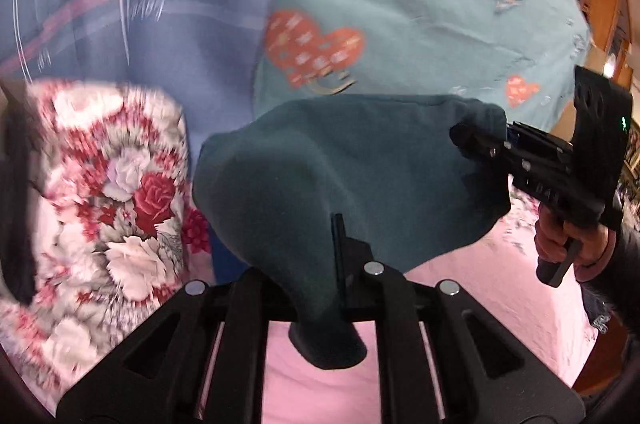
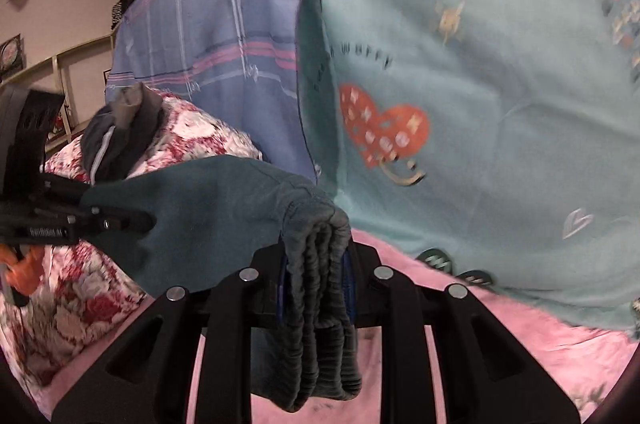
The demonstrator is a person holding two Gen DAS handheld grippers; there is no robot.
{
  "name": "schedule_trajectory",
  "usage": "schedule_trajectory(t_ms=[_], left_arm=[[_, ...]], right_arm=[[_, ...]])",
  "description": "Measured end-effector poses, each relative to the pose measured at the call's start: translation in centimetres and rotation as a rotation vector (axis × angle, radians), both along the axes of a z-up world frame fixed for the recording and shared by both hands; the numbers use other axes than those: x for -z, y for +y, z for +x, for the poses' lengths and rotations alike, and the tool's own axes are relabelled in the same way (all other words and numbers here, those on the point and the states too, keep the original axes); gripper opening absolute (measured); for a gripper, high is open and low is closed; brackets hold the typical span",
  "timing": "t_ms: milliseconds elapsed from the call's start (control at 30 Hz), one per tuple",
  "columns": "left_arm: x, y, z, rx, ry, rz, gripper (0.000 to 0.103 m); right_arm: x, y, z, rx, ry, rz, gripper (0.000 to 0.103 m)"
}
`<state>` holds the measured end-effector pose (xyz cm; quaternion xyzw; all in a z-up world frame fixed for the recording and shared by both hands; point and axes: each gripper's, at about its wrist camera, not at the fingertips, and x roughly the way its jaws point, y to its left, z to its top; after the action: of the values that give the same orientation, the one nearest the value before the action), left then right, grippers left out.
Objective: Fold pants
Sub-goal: 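Lift the bundle with both grippers and carry it toward the blue-and-red garment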
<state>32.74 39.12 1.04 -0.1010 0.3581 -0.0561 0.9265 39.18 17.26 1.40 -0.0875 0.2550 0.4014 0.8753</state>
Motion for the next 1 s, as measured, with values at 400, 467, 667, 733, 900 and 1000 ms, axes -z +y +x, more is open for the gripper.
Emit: schedule_trajectory(t_ms=[400, 467, 667, 733, 900, 1000], left_arm=[[16.6, 7.0, 4.6, -0.127, 0.267, -0.229, 0.048], [16.0, 6.9, 4.5, -0.123, 0.278, -0.224, 0.068], [15.0, 3.7, 2.4, -0.083, 0.255, -0.115, 0.090], [15.6, 3.1, 2.1, -0.091, 0.252, -0.056, 0.090], [15.1, 1.9, 1.3, -0.153, 0.167, 0.005, 0.090], [14.2, 0.5, 0.9, -0.165, 0.098, 0.085, 0.089]], right_arm=[[15.7, 2.4, 11.5, 0.058, 0.517, -0.052, 0.042], [15.1, 1.6, 11.2, 0.060, 0.508, -0.067, 0.048], [10.7, 0.5, 8.0, 0.068, 0.329, -0.072, 0.051], [8.4, 1.8, 7.5, 0.056, 0.248, -0.061, 0.053], [6.2, 10.4, 7.5, -0.212, 0.316, -0.070, 0.055], [8.1, 17.8, 8.1, -0.340, 0.384, -0.182, 0.055]])
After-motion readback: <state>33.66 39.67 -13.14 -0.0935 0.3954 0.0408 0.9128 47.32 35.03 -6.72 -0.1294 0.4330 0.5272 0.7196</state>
